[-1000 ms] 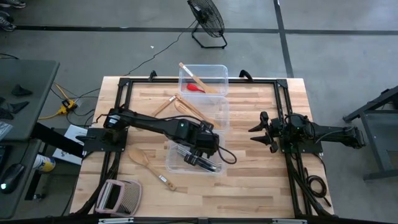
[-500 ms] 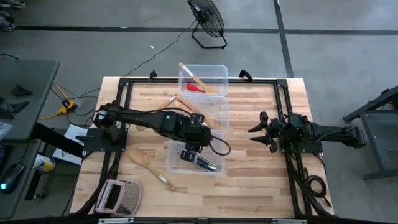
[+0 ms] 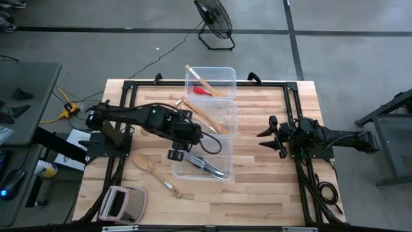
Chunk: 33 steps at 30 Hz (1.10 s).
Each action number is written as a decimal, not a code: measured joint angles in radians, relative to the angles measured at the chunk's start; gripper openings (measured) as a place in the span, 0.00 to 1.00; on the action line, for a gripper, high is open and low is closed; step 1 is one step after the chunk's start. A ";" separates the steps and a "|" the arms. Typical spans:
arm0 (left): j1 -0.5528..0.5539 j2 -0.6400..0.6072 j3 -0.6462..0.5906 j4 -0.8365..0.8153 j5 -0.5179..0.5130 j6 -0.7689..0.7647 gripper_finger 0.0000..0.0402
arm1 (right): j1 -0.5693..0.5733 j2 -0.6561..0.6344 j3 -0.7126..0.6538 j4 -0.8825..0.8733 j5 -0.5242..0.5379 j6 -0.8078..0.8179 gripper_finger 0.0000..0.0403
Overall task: Pick & Place Kitchen Items
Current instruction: Put the brown spoon into the middle transparent bin
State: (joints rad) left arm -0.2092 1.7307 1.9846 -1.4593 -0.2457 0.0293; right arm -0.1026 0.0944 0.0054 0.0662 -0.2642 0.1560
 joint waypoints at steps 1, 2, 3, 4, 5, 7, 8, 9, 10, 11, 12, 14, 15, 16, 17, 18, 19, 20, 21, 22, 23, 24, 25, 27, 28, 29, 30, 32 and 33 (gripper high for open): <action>0.000 -0.006 0.000 -0.015 0.005 -0.007 0.40 | 0.000 0.000 0.000 0.000 0.000 0.000 0.41; 0.000 -0.012 0.000 -0.031 0.011 -0.012 0.40 | 0.000 0.000 0.000 0.000 0.000 0.000 0.41; 0.000 -0.017 0.000 -0.046 0.023 -0.015 0.40 | 0.000 0.000 0.000 0.000 0.000 0.000 0.41; -0.002 -0.022 0.000 -0.059 0.031 -0.018 0.40 | 0.000 0.000 0.000 0.000 0.000 0.000 0.41; -0.009 -0.028 -0.003 -0.069 0.031 -0.021 0.40 | 0.000 0.000 0.000 0.000 0.000 0.000 0.41; -0.018 -0.050 -0.024 -0.068 0.034 -0.026 0.40 | 0.000 0.000 0.000 0.000 0.000 0.000 0.41; -0.024 -0.061 -0.038 -0.067 0.034 -0.026 0.40 | 0.000 0.000 0.000 0.000 0.000 0.000 0.41; -0.031 -0.075 -0.055 -0.067 0.034 -0.026 0.40 | 0.000 0.000 0.000 0.000 0.000 0.000 0.41; -0.038 -0.089 -0.076 -0.066 0.034 -0.029 0.40 | 0.000 0.000 0.000 0.000 0.000 0.000 0.41; -0.044 -0.104 -0.097 -0.064 0.035 -0.034 0.40 | 0.000 0.000 0.000 0.000 0.000 0.000 0.41; -0.050 -0.121 -0.120 -0.060 0.035 -0.035 0.40 | 0.000 0.000 0.000 0.000 0.000 0.000 0.41; -0.065 -0.153 -0.169 -0.046 0.035 -0.039 0.40 | 0.000 0.000 0.000 0.000 0.000 0.000 0.41; -0.073 -0.172 -0.196 -0.040 0.036 -0.043 0.40 | 0.000 0.000 0.000 0.000 0.000 0.000 0.41; -0.080 -0.190 -0.225 -0.034 0.044 -0.043 0.40 | 0.000 0.000 0.000 0.000 0.000 0.000 0.41; -0.088 -0.210 -0.255 -0.018 0.056 -0.043 0.40 | 0.000 0.000 0.000 0.000 0.000 0.000 0.41; -0.096 -0.231 -0.285 -0.004 0.065 -0.042 0.40 | 0.000 0.000 0.000 0.000 0.000 0.000 0.41; -0.102 -0.253 -0.318 0.013 0.079 -0.040 0.40 | 0.000 0.000 0.000 0.000 0.000 0.000 0.41; -0.111 -0.276 -0.354 0.030 0.091 -0.037 0.40 | 0.000 0.000 0.000 0.000 0.000 0.000 0.41; -0.120 -0.298 -0.389 0.045 0.101 -0.037 0.40 | 0.000 0.000 0.000 0.000 0.000 0.000 0.41; -0.127 -0.318 -0.424 0.064 0.112 -0.032 0.40 | 0.000 0.000 0.000 0.000 0.000 0.000 0.41; -0.132 -0.339 -0.461 0.084 0.121 -0.023 0.40 | 0.000 0.000 0.000 0.000 0.000 0.000 0.41; -0.138 -0.359 -0.497 0.102 0.129 -0.012 0.40 | 0.000 0.000 0.000 0.000 0.000 0.000 0.41; -0.146 -0.378 -0.535 0.119 0.136 -0.008 0.40 | 0.000 0.000 0.000 0.000 0.000 0.000 0.41; -0.158 -0.417 -0.607 0.161 0.145 -0.007 0.40 | 0.000 0.000 0.000 0.000 0.000 0.000 0.41; -0.163 -0.437 -0.642 0.185 0.152 -0.005 0.40 | 0.000 0.000 0.000 0.000 0.000 0.000 0.41; -0.167 -0.453 -0.676 0.208 0.157 0.001 0.40 | 0.000 0.000 0.000 0.000 0.000 0.000 0.41; -0.171 -0.469 -0.709 0.233 0.162 0.009 0.40 | 0.000 0.000 0.000 0.000 0.000 0.000 0.41; -0.186 -0.500 -0.777 0.288 0.167 0.018 0.40 | 0.000 0.000 0.000 0.000 0.000 0.000 0.41; -0.194 -0.513 -0.808 0.306 0.171 0.019 0.40 | 0.000 0.000 0.000 0.000 0.000 0.000 0.41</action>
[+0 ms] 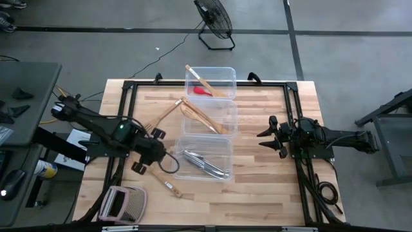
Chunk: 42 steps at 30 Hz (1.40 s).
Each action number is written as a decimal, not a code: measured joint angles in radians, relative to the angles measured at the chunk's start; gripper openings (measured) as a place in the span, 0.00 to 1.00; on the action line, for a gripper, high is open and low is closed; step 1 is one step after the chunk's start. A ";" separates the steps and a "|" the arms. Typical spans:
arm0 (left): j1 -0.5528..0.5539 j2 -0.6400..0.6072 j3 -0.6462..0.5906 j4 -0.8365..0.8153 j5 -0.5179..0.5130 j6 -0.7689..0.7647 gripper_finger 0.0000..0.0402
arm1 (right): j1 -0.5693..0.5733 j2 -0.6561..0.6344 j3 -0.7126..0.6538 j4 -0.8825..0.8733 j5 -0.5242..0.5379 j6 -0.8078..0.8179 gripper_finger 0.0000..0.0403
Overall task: Pick & Place Kitchen Items
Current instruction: Put the brown spoon into the middle transparent bin
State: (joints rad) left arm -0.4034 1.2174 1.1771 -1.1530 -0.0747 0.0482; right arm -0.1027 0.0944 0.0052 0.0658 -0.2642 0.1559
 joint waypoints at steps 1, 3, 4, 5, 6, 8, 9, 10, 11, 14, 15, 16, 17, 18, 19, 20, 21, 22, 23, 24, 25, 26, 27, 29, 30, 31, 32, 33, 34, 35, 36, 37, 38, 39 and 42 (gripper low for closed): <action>-0.006 -0.013 -0.029 0.020 0.012 0.000 0.40 | 0.000 0.000 0.000 0.000 0.000 0.000 0.41; -0.016 -0.029 -0.086 0.050 0.048 0.000 0.43 | 0.000 0.000 0.000 0.000 0.000 0.000 0.41; -0.022 -0.035 -0.117 0.069 0.068 0.000 0.46 | 0.000 0.000 0.000 0.000 0.000 0.000 0.41; -0.028 -0.039 -0.147 0.092 0.082 0.000 0.48 | 0.000 0.000 0.000 0.000 0.000 0.000 0.41; -0.035 -0.044 -0.175 0.116 0.090 -0.001 0.51 | 0.000 0.000 0.000 0.000 0.000 0.000 0.41; -0.046 -0.047 -0.232 0.165 0.094 0.000 0.57 | 0.000 0.000 0.000 0.000 0.000 0.000 0.41; -0.052 -0.047 -0.259 0.187 0.094 0.000 0.60 | 0.000 0.000 0.000 0.000 0.000 0.000 0.41; -0.052 -0.046 -0.288 0.211 0.094 0.001 0.62 | 0.000 0.000 0.000 0.000 0.000 0.000 0.41; -0.052 -0.044 -0.314 0.239 0.094 0.004 0.63 | 0.000 0.000 0.000 0.000 0.000 0.000 0.41; -0.076 -0.028 -0.391 0.342 0.087 0.017 0.65 | 0.000 0.000 0.000 0.000 0.000 0.000 0.41; -0.088 -0.021 -0.412 0.367 0.089 0.025 0.65 | 0.000 0.000 0.000 0.000 0.000 0.000 0.41; -0.101 -0.014 -0.431 0.391 0.092 0.031 0.65 | 0.000 0.000 0.000 0.000 0.000 0.000 0.41; -0.116 -0.006 -0.445 0.411 0.092 0.036 0.65 | 0.000 0.000 0.000 0.000 0.000 0.000 0.41; -0.130 0.001 -0.457 0.417 0.091 0.042 0.65 | 0.000 0.000 0.000 0.000 0.000 0.000 0.41; -0.143 0.006 -0.467 0.418 0.091 0.048 0.65 | 0.000 0.000 0.000 0.000 0.000 0.000 0.41; -0.155 0.013 -0.475 0.421 0.091 0.052 0.65 | 0.000 0.000 0.000 -0.001 0.000 0.000 0.41; -0.164 0.021 -0.481 0.434 0.091 0.053 0.65 | 0.000 0.000 0.000 0.000 0.000 0.000 0.41; -0.173 0.028 -0.488 0.447 0.091 0.053 0.65 | 0.000 0.000 0.000 0.000 0.000 0.000 0.41; -0.179 0.034 -0.494 0.457 0.091 0.052 0.65 | 0.000 0.000 0.000 0.000 0.000 0.000 0.41; -0.184 0.043 -0.498 0.466 0.091 0.053 0.65 | 0.000 0.000 0.000 -0.001 0.000 0.000 0.41; -0.188 0.056 -0.501 0.479 0.091 0.053 0.65 | 0.000 0.000 0.000 0.000 0.000 0.000 0.41; -0.188 0.068 -0.502 0.489 0.089 0.053 0.65 | 0.000 0.000 0.000 0.000 0.000 0.000 0.41; -0.187 0.078 -0.502 0.491 0.087 0.053 0.65 | 0.000 0.000 0.000 0.000 0.000 0.000 0.41; -0.187 0.101 -0.502 0.510 0.084 0.053 0.65 | 0.000 0.000 0.000 0.000 0.000 0.000 0.41; -0.186 0.113 -0.502 0.519 0.083 0.056 0.65 | 0.000 0.000 0.000 0.000 0.000 0.000 0.41; -0.186 0.124 -0.502 0.522 0.083 0.060 0.65 | 0.000 0.000 0.000 0.000 0.000 0.000 0.41; -0.186 0.136 -0.502 0.528 0.083 0.067 0.65 | 0.000 0.000 0.000 0.000 0.000 0.000 0.41; -0.187 0.147 -0.502 0.535 0.083 0.075 0.65 | 0.000 0.000 0.000 0.000 0.000 0.000 0.41; -0.187 0.159 -0.502 0.539 0.083 0.078 0.65 | 0.000 0.000 0.000 0.000 0.000 0.000 0.41; -0.187 0.168 -0.502 0.537 0.078 0.079 0.65 | 0.000 0.000 0.000 0.000 0.000 0.000 0.41; -0.187 0.176 -0.502 0.539 0.068 0.079 0.65 | 0.000 0.000 0.000 0.000 0.000 0.000 0.41; -0.187 0.187 -0.502 0.545 0.058 0.079 0.65 | 0.000 0.000 0.000 0.000 0.000 0.000 0.41; -0.187 0.195 -0.502 0.551 0.046 0.079 0.65 | 0.000 0.000 0.000 0.000 0.000 0.000 0.41; -0.187 0.199 -0.502 0.555 0.042 0.079 0.65 | 0.000 0.000 0.000 0.000 0.000 0.000 0.41; -0.187 0.207 -0.501 0.559 0.038 0.079 0.65 | 0.000 0.000 0.000 0.000 0.000 0.000 0.41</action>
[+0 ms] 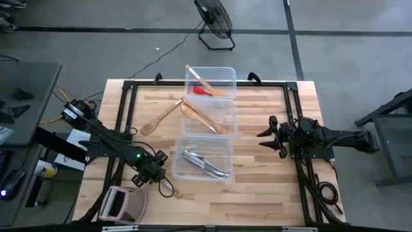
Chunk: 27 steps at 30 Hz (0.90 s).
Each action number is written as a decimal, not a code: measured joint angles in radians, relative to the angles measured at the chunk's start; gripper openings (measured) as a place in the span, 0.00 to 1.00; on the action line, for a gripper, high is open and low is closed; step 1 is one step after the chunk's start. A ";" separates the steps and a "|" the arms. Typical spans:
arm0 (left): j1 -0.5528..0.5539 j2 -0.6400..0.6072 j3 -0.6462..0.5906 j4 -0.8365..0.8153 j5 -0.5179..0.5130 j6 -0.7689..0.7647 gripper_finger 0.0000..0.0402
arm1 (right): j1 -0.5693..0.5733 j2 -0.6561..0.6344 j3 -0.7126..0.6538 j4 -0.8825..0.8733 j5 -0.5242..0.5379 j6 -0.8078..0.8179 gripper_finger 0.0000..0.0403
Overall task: Pick & Place Kitchen Items
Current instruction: Put the brown spoon into the middle transparent bin
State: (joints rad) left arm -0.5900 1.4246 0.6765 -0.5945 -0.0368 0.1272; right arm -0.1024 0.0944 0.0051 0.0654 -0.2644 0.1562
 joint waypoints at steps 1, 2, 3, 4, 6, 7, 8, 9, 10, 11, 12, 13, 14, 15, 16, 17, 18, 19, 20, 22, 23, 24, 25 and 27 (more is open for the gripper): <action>0.000 0.000 0.000 0.000 0.000 0.000 0.65 | 0.000 0.000 0.000 0.000 0.000 0.000 0.41; 0.000 0.000 0.000 0.001 0.000 0.000 0.65 | 0.000 0.000 0.000 0.000 0.000 0.000 0.41; 0.000 0.000 0.000 0.001 0.000 0.000 0.65 | 0.000 0.000 0.000 0.000 0.000 0.000 0.41; 0.000 0.000 0.000 0.001 -0.001 0.000 0.65 | 0.000 0.000 0.000 0.000 0.000 0.000 0.41; 0.000 0.001 0.000 0.000 -0.002 0.000 0.65 | 0.000 0.000 0.000 0.000 0.000 0.000 0.41; 0.000 0.001 0.000 0.000 -0.002 0.000 0.65 | 0.000 0.000 0.000 0.000 0.000 0.000 0.41; 0.000 0.003 0.000 0.001 -0.002 0.000 0.65 | 0.000 0.000 0.000 0.000 0.000 0.000 0.41; 0.000 0.007 0.000 0.002 -0.002 0.000 0.65 | 0.000 0.000 0.000 0.000 0.000 0.000 0.41; 0.000 0.012 0.000 0.002 -0.002 0.000 0.65 | 0.000 0.000 0.000 0.000 0.000 0.000 0.41; 0.000 0.016 0.001 0.002 -0.002 0.002 0.65 | 0.000 0.000 0.000 0.000 0.000 0.000 0.41; -0.001 0.020 0.001 0.002 0.000 0.004 0.65 | 0.000 0.000 0.000 0.000 0.000 0.000 0.41; -0.003 0.025 0.001 0.002 0.000 0.004 0.65 | 0.000 0.000 0.000 0.000 0.000 0.000 0.41; -0.008 0.028 0.001 0.002 -0.002 0.005 0.65 | 0.000 0.000 0.000 0.000 0.000 0.000 0.41; -0.008 0.030 0.001 0.002 -0.005 0.008 0.65 | 0.000 0.000 0.000 0.000 0.000 0.000 0.41; -0.008 0.030 0.001 0.002 -0.008 0.009 0.65 | 0.000 0.000 0.000 0.000 0.000 0.000 0.41; -0.008 0.030 0.001 0.002 -0.008 0.008 0.65 | 0.000 0.000 0.000 0.000 0.000 0.000 0.41; -0.008 0.030 0.001 0.002 -0.008 0.008 0.65 | 0.000 0.000 0.000 0.000 0.000 0.000 0.41; -0.008 0.031 0.001 0.002 -0.007 0.008 0.65 | 0.000 0.000 0.000 0.000 0.000 0.000 0.41; -0.008 0.031 0.001 0.002 -0.007 0.008 0.65 | 0.000 0.000 0.000 0.000 0.000 0.000 0.41; -0.008 0.031 0.001 0.002 -0.008 0.008 0.65 | 0.000 0.000 0.000 0.000 0.000 0.000 0.41; -0.008 0.031 0.001 0.002 -0.008 0.008 0.65 | 0.000 0.000 0.000 0.000 0.000 0.000 0.41; -0.007 0.031 0.001 0.002 -0.006 0.008 0.65 | 0.000 0.000 0.000 0.000 0.000 0.000 0.41; -0.006 0.031 0.000 0.003 0.000 0.008 0.65 | 0.000 0.000 0.000 0.000 0.000 0.000 0.41; -0.006 0.032 0.000 0.002 0.011 0.007 0.64 | 0.000 0.000 0.000 0.000 0.000 0.000 0.41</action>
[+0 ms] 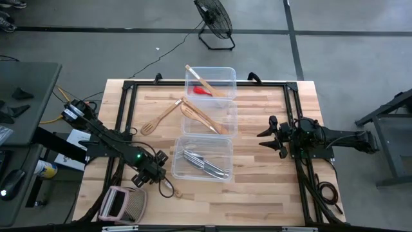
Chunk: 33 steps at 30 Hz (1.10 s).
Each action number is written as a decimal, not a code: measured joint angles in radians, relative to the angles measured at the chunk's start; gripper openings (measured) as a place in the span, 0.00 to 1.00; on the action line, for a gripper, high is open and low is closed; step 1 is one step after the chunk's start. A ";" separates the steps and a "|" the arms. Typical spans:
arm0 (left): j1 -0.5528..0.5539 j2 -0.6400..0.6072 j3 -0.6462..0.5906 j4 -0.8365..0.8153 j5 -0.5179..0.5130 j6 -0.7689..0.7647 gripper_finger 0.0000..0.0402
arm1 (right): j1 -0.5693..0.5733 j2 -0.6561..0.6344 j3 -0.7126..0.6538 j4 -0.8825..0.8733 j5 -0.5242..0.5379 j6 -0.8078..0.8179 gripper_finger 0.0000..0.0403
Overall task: Pick & Place Kitchen Items
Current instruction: Put the brown spoon into the middle transparent bin
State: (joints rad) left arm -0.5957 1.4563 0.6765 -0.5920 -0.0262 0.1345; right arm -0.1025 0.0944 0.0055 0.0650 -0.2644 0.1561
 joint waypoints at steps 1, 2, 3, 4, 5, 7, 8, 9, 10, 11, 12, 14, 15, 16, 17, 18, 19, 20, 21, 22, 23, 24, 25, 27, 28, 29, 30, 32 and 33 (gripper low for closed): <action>0.000 0.000 0.000 0.000 0.003 0.000 0.63 | 0.000 0.000 0.000 0.000 0.000 0.000 0.41; 0.000 0.000 0.000 0.000 0.007 0.000 0.61 | 0.000 0.000 0.000 0.000 0.000 0.000 0.41; 0.000 0.000 0.000 0.000 0.012 0.000 0.59 | 0.000 0.000 0.000 0.000 0.000 0.000 0.41; 0.000 0.000 0.000 0.000 0.013 0.000 0.57 | 0.000 0.000 0.000 0.000 0.000 0.000 0.41; 0.000 0.000 0.000 0.000 0.014 0.000 0.55 | 0.000 0.000 0.000 0.000 0.000 0.000 0.41; 0.000 0.001 -0.001 0.000 0.016 0.000 0.52 | 0.000 0.000 0.000 0.000 0.000 0.000 0.41; 0.000 0.000 -0.001 0.000 0.017 0.000 0.50 | 0.000 0.000 0.000 0.000 0.000 0.000 0.41; 0.000 0.001 -0.001 0.000 0.018 0.000 0.48 | 0.000 0.000 0.000 0.000 0.000 0.000 0.41; 0.000 0.001 -0.001 0.000 0.019 0.000 0.47 | 0.000 0.000 0.000 0.000 0.000 0.000 0.41; 0.000 0.001 -0.001 0.000 0.020 0.000 0.45 | 0.000 0.000 0.000 0.000 0.000 0.000 0.41; 0.000 0.001 -0.001 0.000 0.021 -0.001 0.44 | 0.000 0.000 0.000 0.000 0.000 0.000 0.41; -0.001 0.001 -0.001 0.000 0.020 -0.008 0.41 | 0.000 0.000 0.000 0.000 0.000 0.000 0.41; 0.000 0.001 -0.001 0.001 0.020 -0.009 0.40 | 0.000 0.000 0.000 0.000 0.000 0.000 0.41; 0.000 0.001 -0.001 0.002 0.020 -0.011 0.39 | 0.000 0.000 0.000 0.000 0.000 0.000 0.41; 0.000 0.001 -0.001 0.002 0.020 -0.011 0.38 | 0.000 0.000 0.000 0.000 0.000 0.000 0.41; 0.000 0.001 -0.001 0.003 0.020 -0.011 0.37 | 0.000 0.000 0.000 0.000 0.000 0.000 0.41; 0.000 0.001 -0.001 0.003 0.020 -0.011 0.36 | 0.000 0.000 0.000 0.000 0.000 0.000 0.41; 0.000 0.001 -0.001 0.003 0.020 -0.011 0.35 | 0.000 0.000 0.000 0.000 0.000 0.000 0.41; 0.000 0.001 -0.001 0.004 0.020 -0.011 0.33 | 0.000 0.000 0.000 0.000 0.000 0.000 0.41; 0.000 0.001 -0.001 0.004 0.020 -0.011 0.32 | 0.000 0.000 0.000 0.000 0.000 0.000 0.41; 0.000 0.001 -0.001 0.004 0.020 -0.011 0.30 | 0.000 0.000 0.000 0.000 0.000 0.000 0.41; 0.000 0.001 -0.001 0.005 0.020 -0.011 0.29 | 0.000 0.000 0.000 0.000 0.000 0.000 0.41; 0.000 0.001 -0.001 0.005 0.020 -0.011 0.27 | 0.000 0.000 0.000 0.000 0.000 0.000 0.41; 0.000 0.001 -0.001 0.005 0.020 -0.011 0.23 | 0.000 0.000 0.000 0.000 0.000 0.000 0.41; 0.000 0.001 -0.001 0.005 0.020 -0.011 0.21 | 0.000 0.000 0.000 0.000 0.000 0.000 0.41; 0.000 0.001 -0.001 0.004 0.020 -0.011 0.20 | 0.000 0.000 0.000 0.000 0.000 0.000 0.41; 0.000 0.001 -0.001 0.004 0.020 -0.011 0.18 | 0.000 0.000 0.000 0.000 0.000 0.000 0.41; 0.000 0.001 -0.001 0.004 0.020 -0.011 0.18 | 0.000 0.000 0.000 0.000 0.000 0.000 0.41; 0.000 0.001 -0.001 0.004 0.020 -0.011 0.18 | 0.000 0.000 0.000 0.000 0.000 0.000 0.41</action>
State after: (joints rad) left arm -0.5961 1.4570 0.6758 -0.5885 -0.0067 0.1234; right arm -0.1027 0.0944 0.0051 0.0647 -0.2642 0.1560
